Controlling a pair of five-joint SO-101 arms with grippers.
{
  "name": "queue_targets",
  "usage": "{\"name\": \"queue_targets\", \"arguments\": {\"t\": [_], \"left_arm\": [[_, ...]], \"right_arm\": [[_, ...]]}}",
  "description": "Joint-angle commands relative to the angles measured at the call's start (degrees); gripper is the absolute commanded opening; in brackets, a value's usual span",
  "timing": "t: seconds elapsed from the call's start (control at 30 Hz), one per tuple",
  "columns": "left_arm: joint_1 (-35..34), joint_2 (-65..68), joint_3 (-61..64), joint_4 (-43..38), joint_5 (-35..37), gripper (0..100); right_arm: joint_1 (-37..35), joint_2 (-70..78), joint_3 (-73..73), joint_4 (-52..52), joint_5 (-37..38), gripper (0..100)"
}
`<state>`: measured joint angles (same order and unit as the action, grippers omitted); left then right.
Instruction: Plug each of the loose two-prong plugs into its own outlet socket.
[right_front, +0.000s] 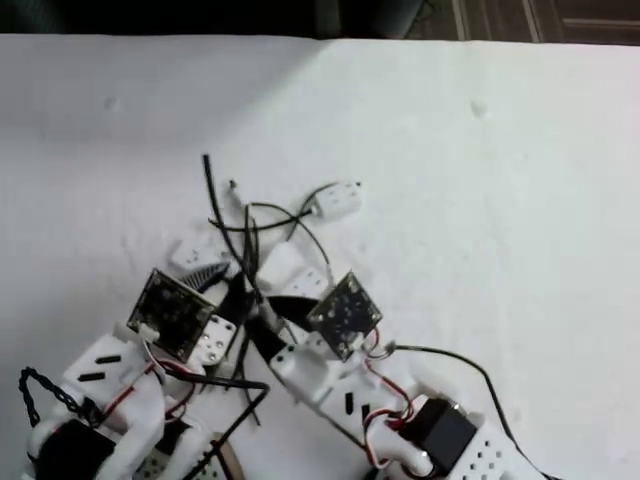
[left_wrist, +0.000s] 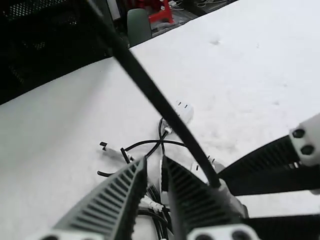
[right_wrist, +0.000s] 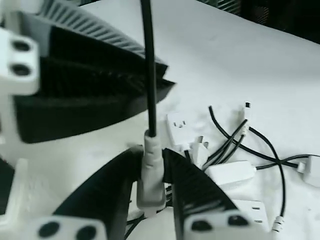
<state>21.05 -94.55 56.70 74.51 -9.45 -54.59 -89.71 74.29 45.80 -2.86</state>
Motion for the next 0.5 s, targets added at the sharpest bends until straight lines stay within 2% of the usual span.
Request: {"name": "queue_targets", "arguments": {"t": [0.0,0.1,0.23,0.4,0.47], "left_arm": [[1.3,-0.5,-0.6,-1.5,-0.7,8],[6.1,-0.6,-0.4,-1.1,-0.8,8],[8.2,-0.6,-0.4,-1.0,-2.9,8],[7.7,-0.6,-0.4,-0.9,-3.9,8],[4.9,-0.7,-0.7,-0.3,-3.7,8]], "right_arm": [[-2.0,-0.4,-3.1,-0.3,-0.5,1.7],[-2.0,-0.4,-3.1,-0.3,-0.5,1.7],[-1.8,-0.4,-3.1,0.1,-0.5,1.7],[-1.5,-0.3,-3.0,0.1,-0.5,1.7],[0.6,-0.1,-3.0,0.1,-0.4,1.7]]}}
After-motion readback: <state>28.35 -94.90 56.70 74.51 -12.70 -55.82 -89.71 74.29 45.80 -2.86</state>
